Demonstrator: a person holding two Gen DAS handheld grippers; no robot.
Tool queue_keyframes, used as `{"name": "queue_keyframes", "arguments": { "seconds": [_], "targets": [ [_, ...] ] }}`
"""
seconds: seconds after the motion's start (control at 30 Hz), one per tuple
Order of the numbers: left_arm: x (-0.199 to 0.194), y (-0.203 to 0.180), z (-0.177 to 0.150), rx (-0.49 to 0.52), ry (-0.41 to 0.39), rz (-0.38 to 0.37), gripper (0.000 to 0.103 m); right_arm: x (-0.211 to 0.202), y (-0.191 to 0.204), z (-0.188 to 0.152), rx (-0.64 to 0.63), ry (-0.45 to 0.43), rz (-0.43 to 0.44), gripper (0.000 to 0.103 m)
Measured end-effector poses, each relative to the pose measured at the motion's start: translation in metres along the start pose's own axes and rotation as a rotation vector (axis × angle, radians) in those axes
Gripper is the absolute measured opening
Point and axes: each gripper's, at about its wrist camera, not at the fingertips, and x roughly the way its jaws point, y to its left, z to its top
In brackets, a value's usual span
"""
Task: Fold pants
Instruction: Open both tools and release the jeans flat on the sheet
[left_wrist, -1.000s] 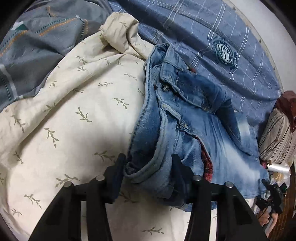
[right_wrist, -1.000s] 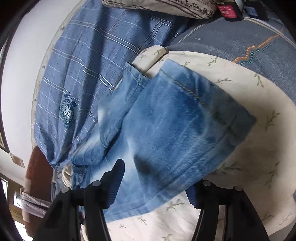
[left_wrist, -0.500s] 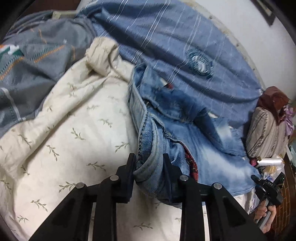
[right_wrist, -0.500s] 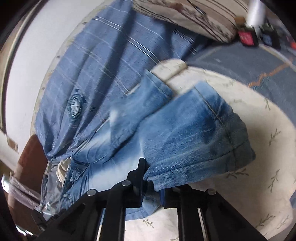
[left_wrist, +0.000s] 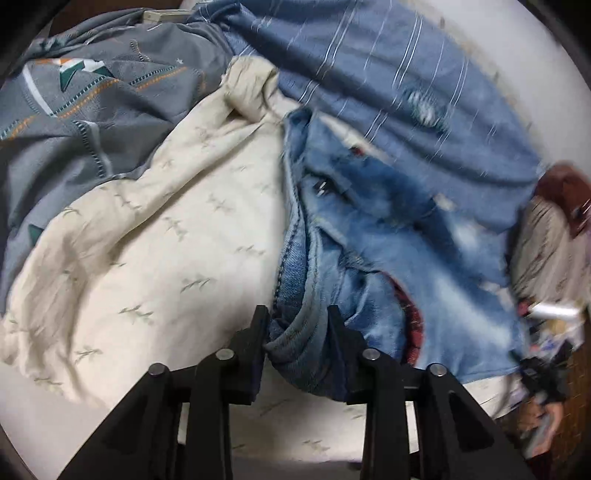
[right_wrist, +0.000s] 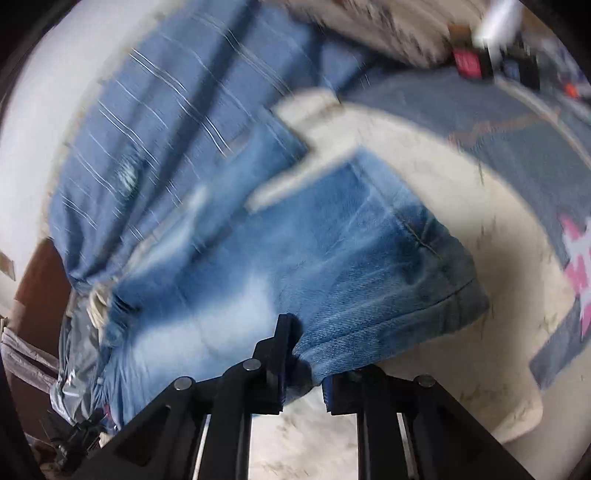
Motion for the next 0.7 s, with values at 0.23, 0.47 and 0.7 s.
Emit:
{"name": "queue_keyframes", "arguments": {
  "seconds": [0.23, 0.47, 0.7],
  "targets": [
    [-0.031, -0.004, -0.004, -0.007, 0.012, 0.193, 0.054, -0.034, -0.038, 0.007, 0.12, -0.094, 0.076, 0.018],
    [-0.125, -0.029, -0.002, 0.101, -0.227, 0.328, 0.077, -0.081, -0.006, 0.006, 0.015, -0.423, 0.031, 0.021],
    [-0.198, -0.074, -0.004, 0.187, -0.519, 0.386, 0.103, -0.088, 0.122, -0.028, -0.388, -0.544, 0.115, 0.021]
  ]
}}
